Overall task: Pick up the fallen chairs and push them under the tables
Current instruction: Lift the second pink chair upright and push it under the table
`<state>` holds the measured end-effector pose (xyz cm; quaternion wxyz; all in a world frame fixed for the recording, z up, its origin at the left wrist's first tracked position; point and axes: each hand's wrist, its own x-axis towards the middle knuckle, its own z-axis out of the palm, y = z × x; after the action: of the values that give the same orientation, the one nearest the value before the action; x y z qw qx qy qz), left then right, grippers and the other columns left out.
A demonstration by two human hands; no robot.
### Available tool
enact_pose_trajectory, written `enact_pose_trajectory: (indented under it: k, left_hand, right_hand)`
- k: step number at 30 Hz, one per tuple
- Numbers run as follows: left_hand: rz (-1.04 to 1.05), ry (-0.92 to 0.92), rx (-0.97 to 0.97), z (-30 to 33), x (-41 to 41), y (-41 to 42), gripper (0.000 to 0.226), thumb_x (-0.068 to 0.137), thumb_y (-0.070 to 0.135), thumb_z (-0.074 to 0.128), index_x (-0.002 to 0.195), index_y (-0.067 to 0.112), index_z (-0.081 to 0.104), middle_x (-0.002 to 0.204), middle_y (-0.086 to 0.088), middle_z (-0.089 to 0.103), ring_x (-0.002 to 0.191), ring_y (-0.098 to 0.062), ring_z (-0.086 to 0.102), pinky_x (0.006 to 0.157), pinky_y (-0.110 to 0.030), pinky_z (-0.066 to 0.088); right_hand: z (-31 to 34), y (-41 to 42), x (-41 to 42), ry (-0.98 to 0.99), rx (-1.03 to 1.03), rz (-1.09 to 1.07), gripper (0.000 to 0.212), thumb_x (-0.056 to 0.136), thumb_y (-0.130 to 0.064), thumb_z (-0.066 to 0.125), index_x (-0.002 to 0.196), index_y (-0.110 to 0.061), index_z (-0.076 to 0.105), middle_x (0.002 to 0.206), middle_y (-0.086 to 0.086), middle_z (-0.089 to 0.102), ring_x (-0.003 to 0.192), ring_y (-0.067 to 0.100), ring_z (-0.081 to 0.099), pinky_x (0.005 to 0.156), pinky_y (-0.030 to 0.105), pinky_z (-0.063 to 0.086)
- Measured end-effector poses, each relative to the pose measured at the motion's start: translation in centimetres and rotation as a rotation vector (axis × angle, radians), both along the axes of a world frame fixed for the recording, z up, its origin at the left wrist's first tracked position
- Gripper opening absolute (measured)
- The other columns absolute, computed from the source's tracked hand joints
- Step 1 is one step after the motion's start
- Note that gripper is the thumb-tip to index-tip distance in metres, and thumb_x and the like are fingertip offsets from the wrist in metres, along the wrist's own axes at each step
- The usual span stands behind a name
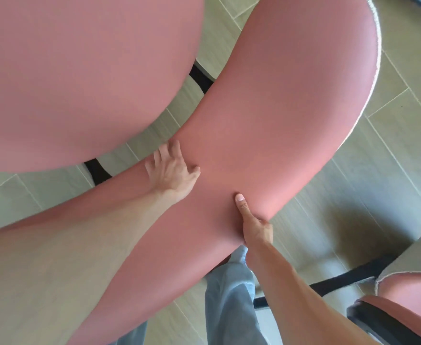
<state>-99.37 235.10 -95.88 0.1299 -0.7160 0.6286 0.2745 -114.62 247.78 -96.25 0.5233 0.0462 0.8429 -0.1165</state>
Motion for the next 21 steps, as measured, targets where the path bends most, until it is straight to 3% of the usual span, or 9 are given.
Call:
enact_pose_trajectory:
  k: [4,7,10,12,16,19,21]
  left_hand:
    - [-0.013,0.045,-0.012,6.0,-0.2,1.9,0.080,0.086,0.044,0.060,0.151,0.013,0.026,0.153,-0.010,0.027,0.139,-0.029,0.029,0.111,-0.047,0.025]
    - [-0.063,0.051,-0.015,10.2,0.3,3.2,0.083,0.084,0.048,0.059,0.152,0.014,0.025,0.158,-0.009,0.022,0.142,-0.027,0.026,0.114,-0.048,0.022]
    - [-0.087,0.052,-0.055,13.8,2.2,3.6,0.082,0.086,0.050,0.053,0.153,0.014,0.023,0.159,-0.009,0.021,0.145,-0.026,0.024,0.120,-0.048,0.015]
    - [-0.095,0.060,-0.052,16.1,3.6,3.2,0.079,0.088,0.049,0.050,0.154,0.014,0.024,0.159,-0.007,0.022,0.146,-0.024,0.023,0.121,-0.045,0.011]
    - [-0.107,0.189,0.072,20.4,6.0,2.9,0.070,0.089,0.051,0.046,0.150,0.020,0.033,0.155,-0.001,0.032,0.144,-0.021,0.028,0.119,-0.039,0.019]
    - [-0.162,0.171,0.151,21.0,6.8,4.5,0.082,0.084,0.055,0.048,0.153,0.022,0.021,0.156,-0.004,0.025,0.147,-0.025,0.022,0.119,-0.058,0.004]
    - [-0.244,0.123,0.158,20.6,6.8,6.2,0.095,0.080,0.061,0.050,0.155,0.016,0.013,0.159,-0.012,0.012,0.150,-0.029,0.011,0.115,-0.066,0.001]
  right_hand:
    - [5.7,-1.4,1.6,0.000,-0.020,0.040,0.116,0.024,-0.098,0.056,0.102,-0.013,0.065,0.091,0.003,0.066,0.093,0.027,0.065,0.090,0.041,0.055]
    - [9.7,-2.8,3.3,-0.017,-0.034,0.001,0.118,0.028,-0.096,0.059,0.110,-0.012,0.061,0.096,0.002,0.064,0.097,0.027,0.064,0.090,0.041,0.055]
    - [13.5,-4.8,5.6,-0.047,-0.072,-0.072,0.103,0.048,-0.078,0.077,0.119,-0.006,0.058,0.098,0.006,0.064,0.096,0.031,0.065,0.089,0.045,0.056]
    - [15.7,-5.8,6.7,-0.037,-0.086,-0.054,0.092,0.055,-0.073,0.078,0.114,-0.005,0.061,0.092,0.007,0.062,0.095,0.033,0.065,0.088,0.046,0.057]
    - [18.4,-6.0,8.0,-0.040,-0.061,-0.022,0.082,0.065,-0.066,0.078,0.115,-0.003,0.063,0.096,0.011,0.063,0.097,0.035,0.064,0.088,0.048,0.056]
    - [17.7,-4.8,9.1,-0.028,-0.047,-0.005,0.086,0.065,-0.062,0.079,0.118,0.004,0.063,0.102,0.016,0.064,0.101,0.039,0.064,0.091,0.049,0.055]
    - [17.1,-4.1,9.5,-0.017,-0.057,-0.019,0.077,0.065,-0.061,0.081,0.108,0.001,0.066,0.095,0.014,0.067,0.092,0.038,0.068,0.079,0.047,0.059]
